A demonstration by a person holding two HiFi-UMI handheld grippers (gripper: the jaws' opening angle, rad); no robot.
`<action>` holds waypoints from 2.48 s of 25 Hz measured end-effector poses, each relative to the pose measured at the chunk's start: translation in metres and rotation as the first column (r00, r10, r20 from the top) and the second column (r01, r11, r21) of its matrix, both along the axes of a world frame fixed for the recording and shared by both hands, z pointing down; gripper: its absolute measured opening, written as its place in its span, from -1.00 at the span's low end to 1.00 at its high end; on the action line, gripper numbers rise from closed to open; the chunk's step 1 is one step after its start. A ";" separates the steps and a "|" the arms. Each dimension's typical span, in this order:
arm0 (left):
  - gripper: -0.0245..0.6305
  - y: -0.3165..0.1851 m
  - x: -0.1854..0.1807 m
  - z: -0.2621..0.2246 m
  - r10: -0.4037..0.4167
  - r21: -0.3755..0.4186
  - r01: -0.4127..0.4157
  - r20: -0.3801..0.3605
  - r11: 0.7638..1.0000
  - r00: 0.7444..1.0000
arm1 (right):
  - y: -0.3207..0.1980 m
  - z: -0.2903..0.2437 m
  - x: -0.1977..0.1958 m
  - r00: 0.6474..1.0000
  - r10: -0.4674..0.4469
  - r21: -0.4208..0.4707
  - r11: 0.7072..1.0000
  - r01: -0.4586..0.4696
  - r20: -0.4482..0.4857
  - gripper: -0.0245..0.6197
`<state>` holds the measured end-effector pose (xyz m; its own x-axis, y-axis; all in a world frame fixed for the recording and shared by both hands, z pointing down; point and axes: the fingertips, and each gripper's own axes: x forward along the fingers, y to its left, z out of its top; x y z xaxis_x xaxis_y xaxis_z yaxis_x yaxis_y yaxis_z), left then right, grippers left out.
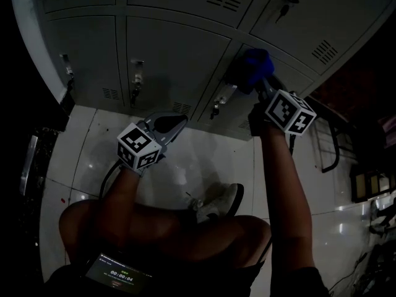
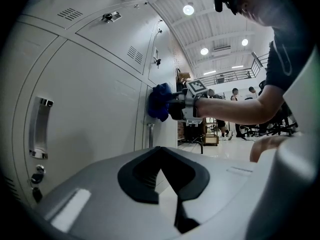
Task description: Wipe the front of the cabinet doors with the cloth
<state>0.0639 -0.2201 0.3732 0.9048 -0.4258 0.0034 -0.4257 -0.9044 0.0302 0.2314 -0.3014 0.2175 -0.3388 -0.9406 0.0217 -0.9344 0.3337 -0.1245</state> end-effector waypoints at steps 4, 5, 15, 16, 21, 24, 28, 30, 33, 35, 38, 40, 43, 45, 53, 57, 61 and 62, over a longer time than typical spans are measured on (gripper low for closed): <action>-0.91 0.001 0.001 0.002 0.001 0.002 -0.001 0.008 1.000 1.000 | 0.009 -0.004 0.042 0.998 0.058 0.002 0.998 -0.058 -0.028 -0.70; -0.91 0.002 0.002 0.002 0.003 0.002 -0.003 0.007 1.000 1.000 | 0.012 -0.005 0.054 0.996 0.077 0.002 0.997 -0.077 -0.036 -0.70; -0.91 0.003 0.005 0.007 0.011 0.000 -0.011 0.026 1.000 1.000 | 0.040 -0.012 0.161 0.965 0.262 -0.018 0.965 -0.262 -0.003 -0.70; -0.91 0.003 0.006 0.007 0.011 -0.001 -0.011 0.028 1.000 1.000 | 0.042 -0.011 0.171 0.960 0.280 -0.020 0.960 -0.280 0.001 -0.70; -0.91 0.003 0.006 0.008 0.012 -0.001 -0.012 0.030 1.000 0.999 | 0.049 -0.003 0.214 0.930 0.368 -0.028 0.929 -0.368 -0.005 -0.70; -0.91 0.002 0.006 0.008 0.009 -0.002 -0.009 0.029 1.000 1.000 | 0.052 -0.003 0.215 0.929 0.368 -0.028 0.930 -0.367 0.044 -0.70; -0.91 0.001 0.004 0.008 0.004 -0.006 -0.004 0.025 1.000 1.000 | 0.062 0.001 0.187 0.945 0.322 -0.021 0.947 -0.321 0.066 -0.70; -0.91 0.000 0.003 0.008 0.002 -0.007 -0.002 0.024 1.000 1.000 | 0.064 0.005 0.157 0.962 0.267 -0.018 0.964 -0.266 0.055 -0.70; -0.91 0.000 0.003 0.007 0.002 -0.007 -0.002 0.022 1.000 1.000 | 0.060 0.014 0.104 0.984 0.171 -0.022 0.985 -0.171 0.044 -0.70; -0.91 0.000 0.003 0.006 0.001 -0.007 -0.001 0.019 1.000 1.000 | 0.054 0.024 0.071 0.992 0.115 -0.033 0.993 -0.113 0.045 -0.70; -0.91 -0.001 0.002 0.004 -0.003 -0.006 0.003 0.012 1.000 1.000 | 0.041 0.041 0.027 0.998 0.047 -0.057 0.997 -0.044 0.047 -0.70; -0.91 -0.002 0.002 0.003 -0.004 -0.005 0.004 0.008 1.000 1.000 | 0.030 0.052 0.002 0.999 0.012 -0.077 0.997 -0.008 0.048 -0.70; -0.91 -0.002 0.002 0.002 -0.005 -0.004 0.005 0.003 1.000 1.000 | 0.014 0.066 -0.029 0.999 -0.030 -0.105 0.994 0.034 0.043 -0.70; -0.91 -0.002 0.002 0.001 -0.005 -0.005 0.005 -0.003 1.000 1.000 | 0.004 0.073 -0.038 0.998 -0.038 -0.119 0.992 0.043 0.045 -0.70; -0.91 -0.003 0.002 0.001 -0.003 0.001 0.003 0.002 1.000 1.000 | -0.006 0.078 -0.025 1.000 -0.006 -0.128 0.992 0.006 0.003 -0.70; -0.91 -0.001 0.004 0.003 0.004 -0.003 -0.004 0.005 1.000 1.000 | 0.001 0.078 0.011 0.998 0.053 -0.130 0.990 -0.056 -0.022 -0.70; -0.91 0.000 0.004 0.005 0.005 0.000 -0.005 0.022 1.000 1.000 | 0.013 0.074 0.058 0.992 0.125 -0.131 0.983 -0.128 -0.027 -0.70; -0.91 0.000 0.005 0.006 0.007 -0.001 -0.007 0.024 1.000 1.000 | 0.017 0.072 0.067 0.990 0.140 -0.131 0.981 -0.140 -0.014 -0.70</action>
<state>0.0688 -0.2201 0.3792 0.9073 -0.4197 0.0253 -0.4203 -0.9072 0.0212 0.2985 -0.2846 0.2892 -0.2036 -0.9675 0.1499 -0.9715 0.1806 -0.1537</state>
